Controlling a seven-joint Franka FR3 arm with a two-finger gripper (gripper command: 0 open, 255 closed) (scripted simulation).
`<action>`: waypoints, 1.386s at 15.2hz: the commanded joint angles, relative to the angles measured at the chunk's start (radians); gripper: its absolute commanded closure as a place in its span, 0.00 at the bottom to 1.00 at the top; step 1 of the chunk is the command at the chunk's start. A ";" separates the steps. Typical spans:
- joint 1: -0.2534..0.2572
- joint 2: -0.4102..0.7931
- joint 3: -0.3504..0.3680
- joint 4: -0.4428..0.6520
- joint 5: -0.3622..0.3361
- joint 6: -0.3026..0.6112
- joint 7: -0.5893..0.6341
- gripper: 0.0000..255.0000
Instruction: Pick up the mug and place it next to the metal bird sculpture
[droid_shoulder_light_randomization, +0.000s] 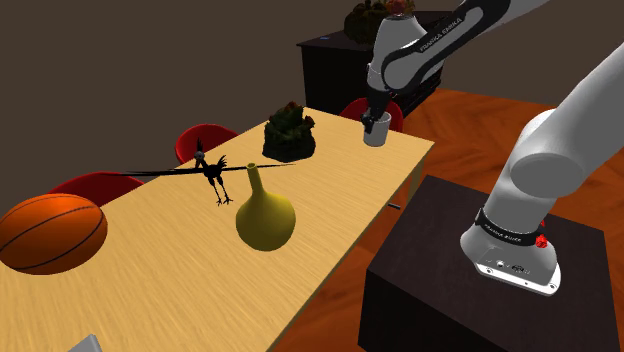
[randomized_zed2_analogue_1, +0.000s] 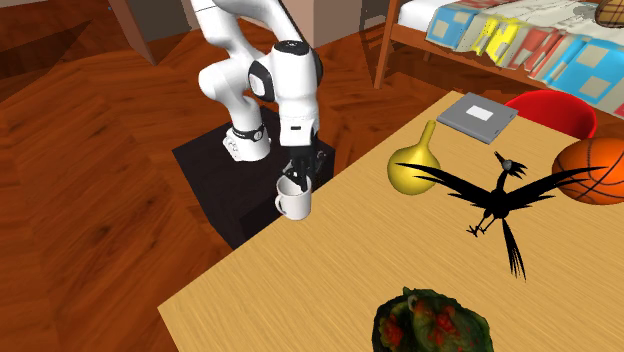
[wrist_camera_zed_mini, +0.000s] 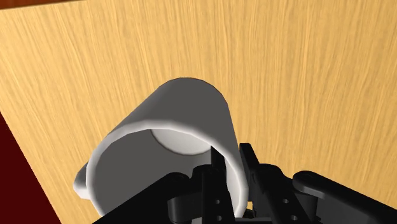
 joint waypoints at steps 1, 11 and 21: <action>0.002 -0.018 0.004 0.015 0.003 -0.033 0.002 1.00; 0.007 -0.098 0.013 0.092 0.014 -0.190 -0.008 1.00; 0.011 -0.148 0.023 0.190 0.024 -0.338 -0.018 1.00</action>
